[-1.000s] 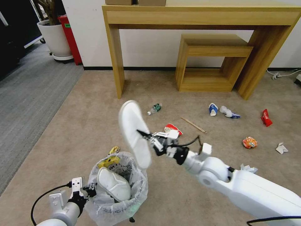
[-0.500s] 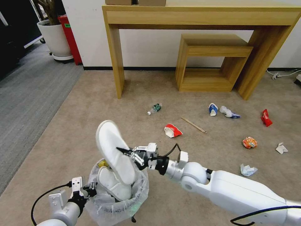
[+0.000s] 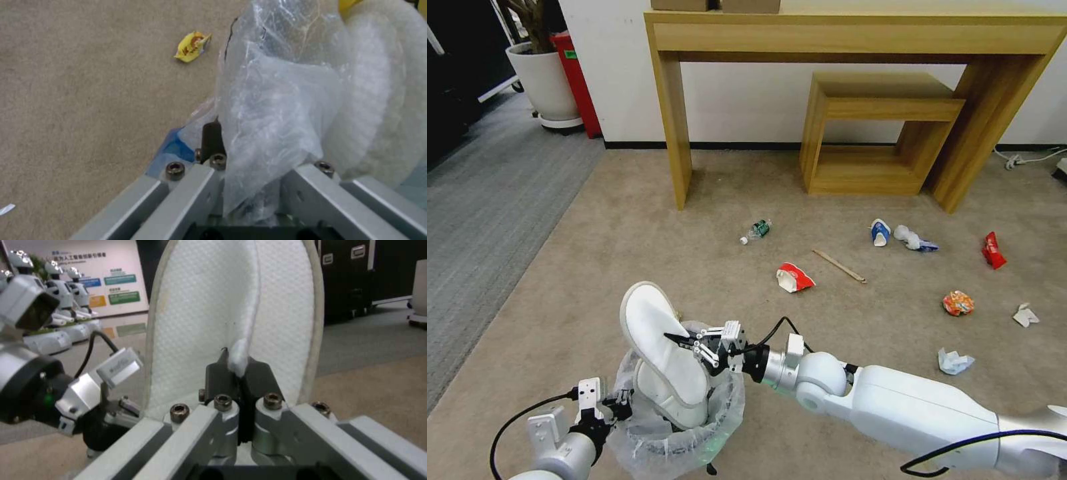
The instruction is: Pick up the trash bin and place the garbage on the floor into it.
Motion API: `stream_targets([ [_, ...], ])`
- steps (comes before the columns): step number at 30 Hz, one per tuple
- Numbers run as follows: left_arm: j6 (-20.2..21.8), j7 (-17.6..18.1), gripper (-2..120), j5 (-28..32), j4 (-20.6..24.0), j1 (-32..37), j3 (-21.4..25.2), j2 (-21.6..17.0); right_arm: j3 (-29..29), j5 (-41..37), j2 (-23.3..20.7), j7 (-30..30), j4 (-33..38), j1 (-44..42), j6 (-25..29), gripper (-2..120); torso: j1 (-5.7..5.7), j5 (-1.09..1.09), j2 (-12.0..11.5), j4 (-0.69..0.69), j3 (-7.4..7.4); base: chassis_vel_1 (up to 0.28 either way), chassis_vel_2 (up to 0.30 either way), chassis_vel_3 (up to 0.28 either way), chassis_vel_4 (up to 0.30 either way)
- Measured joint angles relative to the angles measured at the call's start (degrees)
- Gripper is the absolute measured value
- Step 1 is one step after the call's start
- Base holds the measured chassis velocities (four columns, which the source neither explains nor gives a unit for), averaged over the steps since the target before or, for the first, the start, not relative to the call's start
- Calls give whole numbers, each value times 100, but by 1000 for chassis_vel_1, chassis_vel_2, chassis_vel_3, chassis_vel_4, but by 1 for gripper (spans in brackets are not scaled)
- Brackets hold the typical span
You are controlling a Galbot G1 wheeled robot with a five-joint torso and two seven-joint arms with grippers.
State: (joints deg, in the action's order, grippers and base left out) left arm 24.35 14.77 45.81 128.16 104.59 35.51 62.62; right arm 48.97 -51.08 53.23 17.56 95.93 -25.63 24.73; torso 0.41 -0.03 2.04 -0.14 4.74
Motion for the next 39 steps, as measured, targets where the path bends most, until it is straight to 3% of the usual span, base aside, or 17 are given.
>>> stream_targets([
  [17,-56,-55,0,-15,15,41,38,29,374,611,266,-176,-491,26,159,0,0,0,0,1,0,0,0,0,0],
  [32,-32,-11,0,38,-109,-119,32,6,160,665,-105,-166,-34,-110,100,53,0,-1,0,0,0,0,0,0,0],
  [39,-31,-3,0,5,-189,-79,35,47,-490,463,-446,-421,474,-460,-142,80,-1,0,0,1,0,0,0,0,0],
])
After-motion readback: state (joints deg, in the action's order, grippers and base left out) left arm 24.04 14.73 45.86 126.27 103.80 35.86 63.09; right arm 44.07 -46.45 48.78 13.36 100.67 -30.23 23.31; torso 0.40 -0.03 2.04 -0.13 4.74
